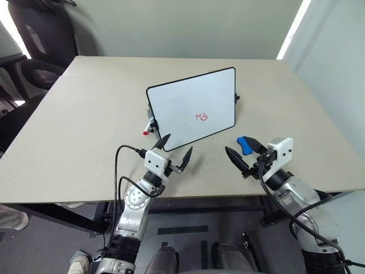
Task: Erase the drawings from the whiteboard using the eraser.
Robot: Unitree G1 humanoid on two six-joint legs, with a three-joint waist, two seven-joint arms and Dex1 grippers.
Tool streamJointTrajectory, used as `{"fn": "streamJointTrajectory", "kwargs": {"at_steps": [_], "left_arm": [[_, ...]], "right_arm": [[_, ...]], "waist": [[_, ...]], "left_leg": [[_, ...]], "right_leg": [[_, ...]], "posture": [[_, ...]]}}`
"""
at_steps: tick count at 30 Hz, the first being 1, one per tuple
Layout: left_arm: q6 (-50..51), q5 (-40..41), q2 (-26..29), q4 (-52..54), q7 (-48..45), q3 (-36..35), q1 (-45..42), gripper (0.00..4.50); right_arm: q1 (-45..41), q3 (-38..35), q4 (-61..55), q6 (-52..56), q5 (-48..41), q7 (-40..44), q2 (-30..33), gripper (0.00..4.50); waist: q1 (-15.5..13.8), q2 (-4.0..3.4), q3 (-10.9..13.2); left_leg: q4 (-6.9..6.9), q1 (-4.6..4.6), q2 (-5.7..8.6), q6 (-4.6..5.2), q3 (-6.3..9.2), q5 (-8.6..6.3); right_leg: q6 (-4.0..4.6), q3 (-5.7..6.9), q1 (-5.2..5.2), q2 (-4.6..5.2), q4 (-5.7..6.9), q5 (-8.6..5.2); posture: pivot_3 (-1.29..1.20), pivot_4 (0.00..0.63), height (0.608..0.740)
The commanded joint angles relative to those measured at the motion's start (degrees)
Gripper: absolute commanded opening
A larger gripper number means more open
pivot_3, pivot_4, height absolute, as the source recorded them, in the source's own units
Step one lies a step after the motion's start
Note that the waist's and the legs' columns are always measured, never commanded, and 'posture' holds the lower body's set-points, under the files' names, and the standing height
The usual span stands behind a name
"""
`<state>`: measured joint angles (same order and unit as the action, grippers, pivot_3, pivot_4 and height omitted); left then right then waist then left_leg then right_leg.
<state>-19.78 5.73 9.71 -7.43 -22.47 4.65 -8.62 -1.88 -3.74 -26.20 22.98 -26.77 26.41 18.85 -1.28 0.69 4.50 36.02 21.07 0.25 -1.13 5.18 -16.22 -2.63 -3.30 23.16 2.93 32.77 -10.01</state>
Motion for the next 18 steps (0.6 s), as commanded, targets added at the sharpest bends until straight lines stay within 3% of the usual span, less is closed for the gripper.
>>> {"fn": "streamJointTrajectory", "kwargs": {"at_steps": [1, 10, 16, 18], "left_arm": [[0.0, 0.5, 0.0, 2.5, -0.3, -0.2, -0.2, 4.50], [1.2, 0.4, -1.1, 1.7, -0.4, 0.8, -0.1, 4.50], [0.7, -0.1, -1.2, 0.1, 0.3, 0.3, 0.2, 4.50], [1.0, -0.3, -1.2, 0.6, 0.2, 0.6, 0.5, 4.50]], "right_arm": [[-0.5, -0.5, -0.9, -1.4, 0.1, 0.2, 0.2, 4.23], [-4.1, -0.3, -0.7, 1.5, 2.5, -5.7, -0.8, 4.23], [-9.9, -0.3, 0.5, 10.0, 4.2, -11.1, -0.6, 4.23], [-13.6, -0.3, 2.3, 18.3, 3.6, -13.2, 0.3, 4.23]], "waist": [[0.0, 0.00, 0.0], [0.0, 0.00, 0.0], [0.1, -0.01, 0.0], [0.1, -0.01, 0.0]], "left_leg": [[0.00, 0.00, 0.00, 0.00, 0.00, 0.00], [0.01, -0.02, 0.00, -0.30, 0.01, -0.18], [0.00, -0.05, -0.02, -0.29, 0.03, -0.17], [0.00, -0.03, -0.02, -0.27, 0.02, -0.16]], "right_leg": [[0.00, 0.00, 0.00, 0.00, 0.00, 0.00], [0.02, -0.01, 0.00, 0.01, 0.02, 0.01], [0.04, 0.01, 0.00, 0.01, 0.05, 0.03], [0.04, 0.01, 0.01, 0.01, 0.04, 0.03]], "posture": [[0.00, 0.150, 0.740], [0.00, 0.150, 0.740], [0.00, 0.150, 0.740], [0.00, 0.150, 0.740]]}}
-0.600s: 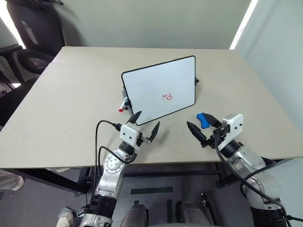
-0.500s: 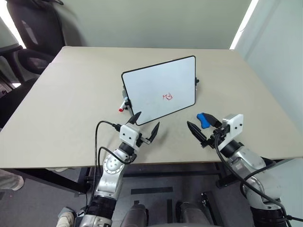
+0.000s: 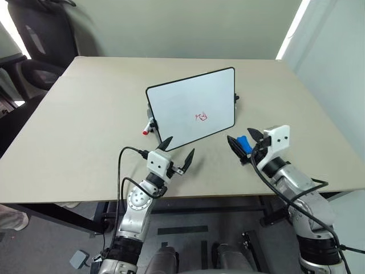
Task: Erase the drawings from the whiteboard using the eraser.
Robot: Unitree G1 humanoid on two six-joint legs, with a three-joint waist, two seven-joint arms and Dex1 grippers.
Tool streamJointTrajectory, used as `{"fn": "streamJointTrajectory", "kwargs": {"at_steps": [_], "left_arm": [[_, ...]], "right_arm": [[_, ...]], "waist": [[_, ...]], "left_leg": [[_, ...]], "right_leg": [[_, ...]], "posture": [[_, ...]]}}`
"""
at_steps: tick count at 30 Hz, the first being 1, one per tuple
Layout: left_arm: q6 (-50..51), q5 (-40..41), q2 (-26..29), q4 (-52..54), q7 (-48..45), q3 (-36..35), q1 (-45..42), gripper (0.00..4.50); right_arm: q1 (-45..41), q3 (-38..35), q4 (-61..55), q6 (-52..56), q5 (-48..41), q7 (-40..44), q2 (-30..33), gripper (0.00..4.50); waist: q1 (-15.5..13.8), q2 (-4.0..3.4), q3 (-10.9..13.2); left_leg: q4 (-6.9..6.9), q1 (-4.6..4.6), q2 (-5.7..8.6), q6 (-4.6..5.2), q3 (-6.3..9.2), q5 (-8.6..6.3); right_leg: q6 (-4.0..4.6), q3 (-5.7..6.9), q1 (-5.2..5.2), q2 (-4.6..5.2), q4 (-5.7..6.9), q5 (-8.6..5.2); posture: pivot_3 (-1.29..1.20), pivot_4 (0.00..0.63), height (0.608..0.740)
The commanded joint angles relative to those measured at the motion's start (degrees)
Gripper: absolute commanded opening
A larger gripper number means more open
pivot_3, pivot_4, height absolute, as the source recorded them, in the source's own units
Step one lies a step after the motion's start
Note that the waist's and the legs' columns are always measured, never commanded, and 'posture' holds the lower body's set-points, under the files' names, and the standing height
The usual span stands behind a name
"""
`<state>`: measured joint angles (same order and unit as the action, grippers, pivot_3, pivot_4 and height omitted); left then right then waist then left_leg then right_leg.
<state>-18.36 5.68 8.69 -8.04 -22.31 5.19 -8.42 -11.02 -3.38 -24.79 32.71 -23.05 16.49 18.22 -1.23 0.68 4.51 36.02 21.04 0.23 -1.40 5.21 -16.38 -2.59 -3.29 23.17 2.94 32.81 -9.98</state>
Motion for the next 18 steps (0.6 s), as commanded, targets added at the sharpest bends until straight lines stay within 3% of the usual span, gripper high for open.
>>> {"fn": "streamJointTrajectory", "kwargs": {"at_steps": [1, 6, 18], "left_arm": [[-0.4, -0.5, -0.3, 1.8, 0.5, 0.1, 0.7, 4.50], [0.1, -0.5, -0.5, 4.7, 0.9, 0.3, 2.8, 4.50], [0.7, -0.7, -2.0, 8.3, 1.5, 1.3, 6.0, 4.50]], "right_arm": [[-6.7, -1.2, 2.3, 13.4, -0.9, -4.3, 1.1, 4.23], [-15.4, -0.7, 10.5, 24.9, 0.9, -6.3, 2.7, 4.23], [-24.1, 2.2, 27.7, 25.3, 6.4, -4.6, 3.8, 4.23]], "waist": [[0.0, 0.00, 0.0], [0.0, -0.01, 0.0], [-0.3, -0.05, 0.0]], "left_leg": [[0.02, -0.02, 0.00, 0.00, -0.02, 0.02], [-0.01, 0.01, 0.00, -0.01, -0.03, 0.06], [-0.10, 0.02, -0.01, -0.07, -0.02, -0.06]], "right_leg": [[0.00, 0.00, 0.00, 0.00, 0.00, 0.00], [0.02, 0.00, 0.06, 0.02, 0.00, 0.01], [0.17, 0.04, 0.21, 0.04, 0.03, 0.10]], "posture": [[0.00, 0.150, 0.740], [0.00, 0.150, 0.740], [0.00, 0.150, 0.740]]}}
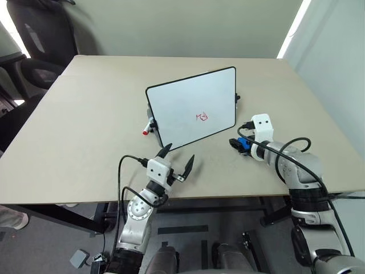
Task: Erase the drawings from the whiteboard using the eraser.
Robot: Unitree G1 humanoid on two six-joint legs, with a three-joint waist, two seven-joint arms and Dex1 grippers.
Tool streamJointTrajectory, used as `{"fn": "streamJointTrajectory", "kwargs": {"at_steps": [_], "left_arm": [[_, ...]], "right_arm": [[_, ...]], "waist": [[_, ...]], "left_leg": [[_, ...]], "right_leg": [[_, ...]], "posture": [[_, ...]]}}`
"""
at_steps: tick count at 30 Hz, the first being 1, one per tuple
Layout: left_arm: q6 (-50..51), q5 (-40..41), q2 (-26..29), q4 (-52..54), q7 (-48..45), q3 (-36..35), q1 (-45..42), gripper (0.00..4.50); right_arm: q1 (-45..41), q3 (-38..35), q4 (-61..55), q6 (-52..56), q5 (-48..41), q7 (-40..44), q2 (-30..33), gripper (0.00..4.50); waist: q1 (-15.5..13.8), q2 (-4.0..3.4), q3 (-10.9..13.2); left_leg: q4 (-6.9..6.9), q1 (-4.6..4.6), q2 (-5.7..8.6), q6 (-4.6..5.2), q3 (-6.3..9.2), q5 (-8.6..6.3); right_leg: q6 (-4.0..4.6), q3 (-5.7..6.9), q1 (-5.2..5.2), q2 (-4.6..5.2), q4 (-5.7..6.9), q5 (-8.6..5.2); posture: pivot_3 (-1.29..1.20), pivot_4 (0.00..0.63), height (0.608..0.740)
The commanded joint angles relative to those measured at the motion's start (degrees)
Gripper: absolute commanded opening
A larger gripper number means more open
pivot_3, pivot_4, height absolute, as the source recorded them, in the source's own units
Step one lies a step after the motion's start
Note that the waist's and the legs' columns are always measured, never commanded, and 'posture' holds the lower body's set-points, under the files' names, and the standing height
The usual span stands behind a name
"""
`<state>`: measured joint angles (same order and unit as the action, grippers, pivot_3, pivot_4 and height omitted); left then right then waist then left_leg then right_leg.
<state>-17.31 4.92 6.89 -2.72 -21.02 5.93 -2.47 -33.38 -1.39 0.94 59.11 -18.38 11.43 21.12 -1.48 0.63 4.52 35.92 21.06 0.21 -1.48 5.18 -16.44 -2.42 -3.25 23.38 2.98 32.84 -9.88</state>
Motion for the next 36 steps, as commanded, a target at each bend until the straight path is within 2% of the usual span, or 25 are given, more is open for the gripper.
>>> {"fn": "streamJointTrajectory", "kwargs": {"at_steps": [1, 10, 13, 20, 26, 31, 36], "left_arm": [[-0.3, 0.0, -0.3, 3.1, 0.2, 0.6, 0.2, 4.50], [-0.4, -0.2, -0.1, 4.3, 0.4, 0.4, 1.3, 4.50], [-0.2, -0.3, 0.0, 4.8, 0.4, 0.3, 1.5, 4.50], [0.1, -0.4, 0.2, 5.4, 0.6, 0.3, 1.8, 4.50], [0.3, -0.4, 0.2, 5.4, 0.5, 0.4, 1.6, 4.50], [0.3, -0.4, 0.3, 5.2, 0.5, 0.4, 1.5, 4.50], [0.3, -0.6, 0.4, 5.0, 0.5, 0.4, 1.2, 4.50]], "right_arm": [[-2.1, 0.3, 3.0, -1.5, 2.1, 0.5, 0.9, 4.23], [-3.9, 0.2, 8.5, -4.3, 4.5, 2.4, 1.1, 4.23], [-4.3, 0.5, 9.0, -4.5, 5.0, 3.1, 1.3, 3.64], [-3.2, 1.4, 6.6, -2.9, 5.8, 4.4, 1.6, 1.22], [-2.5, 2.2, 6.3, -2.5, 6.5, 4.5, 1.8, 1.22], [-2.7, 1.6, 5.5, -2.2, 6.4, 4.5, 1.6, 0.44], [-2.5, 1.8, 3.7, -2.8, 6.6, 5.0, 2.0, 0.39]], "waist": [[0.0, -0.02, 0.0], [0.0, -0.07, 0.0], [0.0, -0.07, 0.0], [0.0, -0.07, 0.0], [0.0, -0.07, 0.0], [0.0, -0.07, 0.0], [0.0, -0.08, 0.0]], "left_leg": [[0.00, -0.01, 0.00, 0.04, 0.01, -0.04], [0.02, -0.01, 0.00, 0.05, -0.01, -0.18], [0.02, -0.01, 0.01, 0.05, -0.01, -0.18], [0.02, -0.01, 0.01, 0.05, -0.02, -0.18], [0.02, -0.01, 0.01, 0.05, -0.02, -0.18], [0.02, -0.02, 0.01, 0.05, -0.02, -0.18], [0.02, -0.01, 0.01, 0.05, -0.02, -0.18]], "right_leg": [[0.01, 0.00, 0.00, 0.00, 0.01, 0.00], [0.12, 0.00, 0.00, 0.00, 0.02, 0.07], [0.13, 0.00, 0.01, 0.00, 0.02, 0.07], [0.14, 0.00, 0.01, 0.00, 0.01, 0.06], [0.16, 0.00, 0.00, 0.00, 0.01, 0.06], [0.16, 0.00, 0.00, 0.00, 0.02, 0.06], [0.16, 0.00, 0.00, 0.00, 0.02, 0.06]], "posture": [[0.00, 0.150, 0.740], [0.00, 0.150, 0.740], [0.00, 0.150, 0.740], [0.00, 0.150, 0.740], [0.00, 0.150, 0.740], [0.00, 0.150, 0.740], [0.00, 0.150, 0.740]]}}
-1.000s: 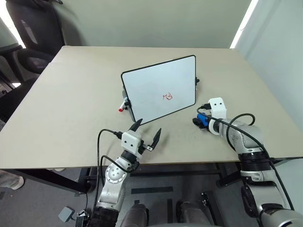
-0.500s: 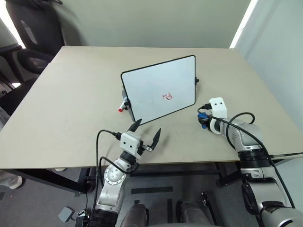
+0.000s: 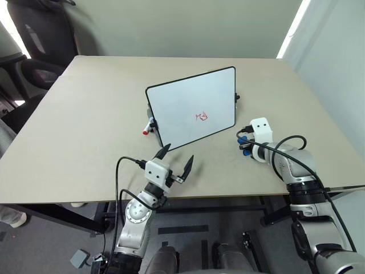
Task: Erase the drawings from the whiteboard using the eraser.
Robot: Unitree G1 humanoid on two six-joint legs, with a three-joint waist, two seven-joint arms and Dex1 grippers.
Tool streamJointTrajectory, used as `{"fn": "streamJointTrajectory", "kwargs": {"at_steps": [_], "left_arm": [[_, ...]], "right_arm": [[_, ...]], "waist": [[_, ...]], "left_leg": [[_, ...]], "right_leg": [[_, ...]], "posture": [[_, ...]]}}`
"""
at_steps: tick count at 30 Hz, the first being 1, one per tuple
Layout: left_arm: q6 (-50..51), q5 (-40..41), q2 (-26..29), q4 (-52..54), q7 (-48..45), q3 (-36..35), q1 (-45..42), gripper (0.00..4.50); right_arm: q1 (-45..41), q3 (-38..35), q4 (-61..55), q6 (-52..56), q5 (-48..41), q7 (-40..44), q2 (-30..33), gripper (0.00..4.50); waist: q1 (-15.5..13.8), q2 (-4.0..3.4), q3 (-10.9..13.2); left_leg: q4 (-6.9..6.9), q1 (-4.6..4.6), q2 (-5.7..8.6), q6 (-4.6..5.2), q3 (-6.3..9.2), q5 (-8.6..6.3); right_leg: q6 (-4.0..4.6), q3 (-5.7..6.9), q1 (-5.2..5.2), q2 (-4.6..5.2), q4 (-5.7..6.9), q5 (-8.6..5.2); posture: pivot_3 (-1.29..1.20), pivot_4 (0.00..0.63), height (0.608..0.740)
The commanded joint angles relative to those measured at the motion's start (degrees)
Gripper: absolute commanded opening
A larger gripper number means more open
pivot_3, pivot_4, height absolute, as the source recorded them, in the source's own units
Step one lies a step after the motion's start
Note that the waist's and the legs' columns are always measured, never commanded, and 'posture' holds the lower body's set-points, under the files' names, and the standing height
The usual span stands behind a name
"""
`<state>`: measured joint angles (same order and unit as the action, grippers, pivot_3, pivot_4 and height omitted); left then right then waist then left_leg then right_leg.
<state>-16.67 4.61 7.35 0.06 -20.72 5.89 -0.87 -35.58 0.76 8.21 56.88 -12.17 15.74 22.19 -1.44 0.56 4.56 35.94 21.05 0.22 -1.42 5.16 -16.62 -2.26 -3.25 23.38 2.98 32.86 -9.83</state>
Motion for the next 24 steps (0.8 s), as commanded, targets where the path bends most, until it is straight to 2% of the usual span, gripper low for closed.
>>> {"fn": "streamJointTrajectory", "kwargs": {"at_steps": [1, 5, 10, 14, 19, 24], "left_arm": [[-0.4, -0.3, 0.0, 2.1, 0.2, 0.5, -0.4, 4.50], [-0.4, -0.4, 0.2, 1.6, 0.2, 0.3, -1.0, 4.50], [-0.2, -0.2, 0.3, 0.8, -0.1, 0.3, -1.9, 4.50], [-0.3, -0.4, 0.2, 0.3, 0.0, 0.5, -2.3, 4.50], [-0.7, -0.7, 0.1, 0.2, 0.3, 0.5, -2.2, 4.50], [-0.9, -0.8, 0.2, 0.9, 0.8, 0.1, -1.8, 4.50]], "right_arm": [[-0.4, -0.3, -4.2, -0.7, 0.4, 0.8, 0.9, 0.39], [-2.1, -1.0, -9.2, -1.1, -1.8, 1.4, -1.7, 0.39], [-8.4, 0.3, -11.3, -3.5, -3.4, 2.3, -7.4, 0.39], [-13.3, 2.2, -5.6, -6.7, -1.8, 2.3, -11.1, 0.39], [-17.4, 3.7, 3.5, -12.2, 0.0, 2.6, -13.9, 0.39], [-18.9, 4.6, 10.2, -15.9, 1.2, 3.3, -14.9, 0.39]], "waist": [[0.0, -0.02, 0.0], [0.1, -0.03, 0.0], [0.6, -0.11, 0.1], [0.6, -0.09, 0.1], [0.1, -0.11, 0.1], [0.0, -0.09, 0.1]], "left_leg": [[0.00, 0.00, 0.00, 0.00, 0.00, 0.00], [-0.01, 0.00, 0.00, 0.00, 0.00, 0.00], [-0.01, 0.02, 0.00, 0.03, 0.00, 0.06], [-0.02, 0.00, -0.02, 0.03, 0.07, 0.07], [-0.03, 0.07, 0.00, 0.09, 0.13, 0.02], [0.01, 0.36, 0.05, -0.33, 0.09, 0.24]], "right_leg": [[0.00, 0.00, 0.00, 0.00, 0.00, 0.00], [0.00, 0.00, 0.01, -0.01, -0.01, 0.00], [0.04, -0.02, 0.09, -0.04, 0.01, 0.02], [0.18, 0.01, 0.33, -0.06, 0.01, 0.00], [1.27, 0.06, 0.47, -0.05, 0.06, -0.07], [1.71, 0.06, 0.47, -0.04, 0.04, 0.05]], "posture": [[0.00, 0.150, 0.740], [0.00, 0.150, 0.740], [0.00, 0.150, 0.740], [0.00, 0.150, 0.740], [0.00, 0.150, 0.740], [0.00, 0.150, 0.740]]}}
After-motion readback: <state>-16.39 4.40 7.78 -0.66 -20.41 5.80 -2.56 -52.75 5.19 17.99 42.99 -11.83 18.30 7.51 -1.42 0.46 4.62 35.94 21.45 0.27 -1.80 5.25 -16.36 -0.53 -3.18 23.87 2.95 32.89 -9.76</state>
